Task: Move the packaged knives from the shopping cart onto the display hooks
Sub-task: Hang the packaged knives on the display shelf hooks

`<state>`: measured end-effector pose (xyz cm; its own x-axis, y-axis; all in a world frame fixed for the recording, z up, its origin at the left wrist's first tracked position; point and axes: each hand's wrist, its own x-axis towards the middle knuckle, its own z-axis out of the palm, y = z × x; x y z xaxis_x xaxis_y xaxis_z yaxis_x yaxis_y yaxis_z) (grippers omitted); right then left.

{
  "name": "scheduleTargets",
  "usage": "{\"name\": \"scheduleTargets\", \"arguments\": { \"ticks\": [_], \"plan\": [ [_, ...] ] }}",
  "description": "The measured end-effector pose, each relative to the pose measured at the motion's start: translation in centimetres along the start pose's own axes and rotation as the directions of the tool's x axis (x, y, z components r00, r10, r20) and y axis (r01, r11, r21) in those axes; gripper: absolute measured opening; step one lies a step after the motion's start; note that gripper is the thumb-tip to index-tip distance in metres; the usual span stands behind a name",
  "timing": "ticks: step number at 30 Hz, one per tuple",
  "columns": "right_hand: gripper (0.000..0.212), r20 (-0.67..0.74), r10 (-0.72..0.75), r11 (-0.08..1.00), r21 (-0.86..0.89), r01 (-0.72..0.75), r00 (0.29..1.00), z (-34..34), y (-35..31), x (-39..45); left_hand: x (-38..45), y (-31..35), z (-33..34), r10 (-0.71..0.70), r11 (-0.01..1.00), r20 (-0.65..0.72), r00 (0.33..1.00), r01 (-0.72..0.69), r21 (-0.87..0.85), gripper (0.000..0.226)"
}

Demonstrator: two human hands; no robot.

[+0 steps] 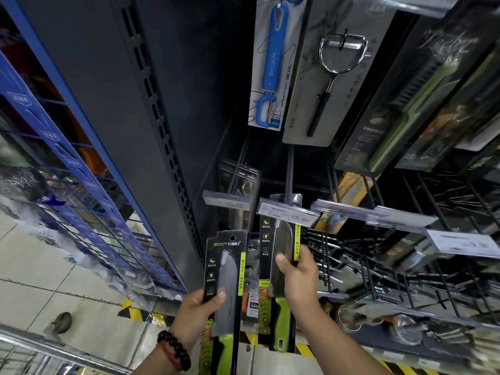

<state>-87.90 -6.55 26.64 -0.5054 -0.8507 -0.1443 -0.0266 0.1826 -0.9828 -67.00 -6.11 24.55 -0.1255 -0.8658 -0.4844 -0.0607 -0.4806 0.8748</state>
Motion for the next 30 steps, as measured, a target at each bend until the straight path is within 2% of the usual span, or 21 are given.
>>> {"name": "scheduleTargets", "arguments": {
  "ticks": [5, 11, 14, 18, 22, 26, 29, 30],
  "plan": [
    [0.007, 0.069, 0.102, 0.995, -0.024, -0.101, 0.992, 0.4, 0.2, 1.8, 0.0, -0.1, 0.0, 0.002, 1.0, 0.006, 1.0, -0.002, 0.011, 0.019],
    [0.009, 0.165, 0.157, 0.986, -0.072, -0.147, 0.974, 1.0, -1.0, 5.5, 0.0, -0.2, 0.0, 0.02, 0.999, 0.023, 1.0, -0.021, 0.03, 0.014],
    [0.016, 0.164, 0.231, 0.973, -0.061, -0.223, 0.959, 1.6, -1.6, 7.6, 0.0, -0.4, 0.2, 0.018, 0.999, 0.006, 1.0, -0.019, 0.048, 0.008],
    [0.026, 0.133, 0.237, 0.971, -0.043, -0.233, 0.962, 2.2, -2.9, 9.9, -0.1, -0.3, 0.6, 0.028, 0.997, -0.013, 1.0, -0.027, 0.075, 0.012],
    [0.029, 0.13, 0.285, 0.956, -0.115, -0.271, 0.95, 2.1, -2.9, 11.3, -0.4, -0.2, 0.7, 0.037, 0.995, -0.006, 0.999, -0.036, 0.091, 0.009],
    [0.011, 0.132, 0.297, 0.953, -0.101, -0.285, 0.946, 1.3, -3.3, 11.6, -0.4, -0.1, 1.0, 0.051, 0.994, 0.021, 0.998, -0.053, 0.097, 0.012],
    [0.012, 0.044, 0.276, 0.96, -0.054, -0.273, 0.96, 0.2, -3.4, 11.4, -0.2, 0.0, 1.3, 0.05, 0.99, 0.039, 0.998, -0.055, 0.13, 0.013],
    [0.022, 0.022, 0.274, 0.96, -0.065, -0.272, 0.961, -0.3, -3.0, 11.4, -0.1, 0.0, 1.4, 0.052, 0.989, 0.047, 0.998, -0.058, 0.136, 0.013]
  ]
}}
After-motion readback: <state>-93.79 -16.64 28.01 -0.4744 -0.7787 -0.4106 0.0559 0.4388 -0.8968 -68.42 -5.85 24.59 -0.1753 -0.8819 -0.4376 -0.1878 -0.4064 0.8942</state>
